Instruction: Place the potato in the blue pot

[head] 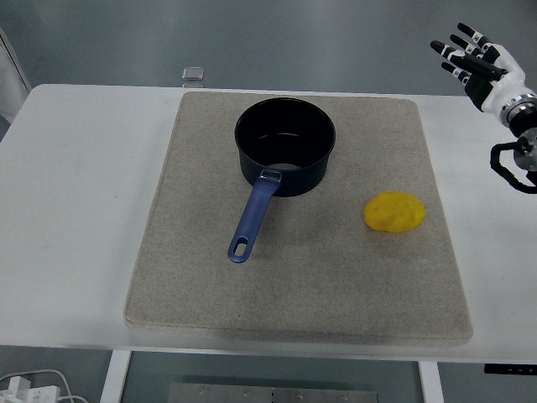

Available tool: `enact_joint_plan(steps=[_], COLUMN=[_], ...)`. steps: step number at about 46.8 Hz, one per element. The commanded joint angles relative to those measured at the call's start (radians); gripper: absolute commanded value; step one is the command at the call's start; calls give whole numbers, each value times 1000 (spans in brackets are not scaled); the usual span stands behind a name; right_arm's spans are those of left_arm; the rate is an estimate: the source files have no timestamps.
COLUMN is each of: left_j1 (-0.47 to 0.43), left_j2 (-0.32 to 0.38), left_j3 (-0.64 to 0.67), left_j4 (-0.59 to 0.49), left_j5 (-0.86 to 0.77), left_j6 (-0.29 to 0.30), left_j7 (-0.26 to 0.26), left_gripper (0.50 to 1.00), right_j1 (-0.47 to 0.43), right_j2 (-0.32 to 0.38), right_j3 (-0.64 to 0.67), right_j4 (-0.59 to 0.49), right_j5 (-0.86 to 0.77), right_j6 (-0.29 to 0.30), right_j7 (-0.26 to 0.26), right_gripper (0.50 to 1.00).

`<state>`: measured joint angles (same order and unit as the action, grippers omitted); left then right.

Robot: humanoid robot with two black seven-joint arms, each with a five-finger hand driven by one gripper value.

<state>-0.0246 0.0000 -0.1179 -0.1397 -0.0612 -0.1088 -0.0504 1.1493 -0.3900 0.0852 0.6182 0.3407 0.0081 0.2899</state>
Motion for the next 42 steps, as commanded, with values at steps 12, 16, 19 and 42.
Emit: enact_joint_plan(steps=[12,16,19,42], left_j1=[0,0,0,0], left_j2=[0,0,0,0], left_j3=[1,0,0,1], left_j4=[0,0,0,0], left_j5=[0,0,0,0], left_j6=[0,0,0,0], left_j7=[0,0,0,0], left_gripper=[1000,1000,1000,1000], right_j1=[3,6,7,9], right_j2=[-33,-53,-59,-61], right_j3=[-1,1,1,4], right_j4=[101,146,156,155], right_j5=[0,-2,0,-49], right_j6=[1,-3,-14,-29], right_j7=[0,0,0,14], right_gripper=[944,944,944,944])
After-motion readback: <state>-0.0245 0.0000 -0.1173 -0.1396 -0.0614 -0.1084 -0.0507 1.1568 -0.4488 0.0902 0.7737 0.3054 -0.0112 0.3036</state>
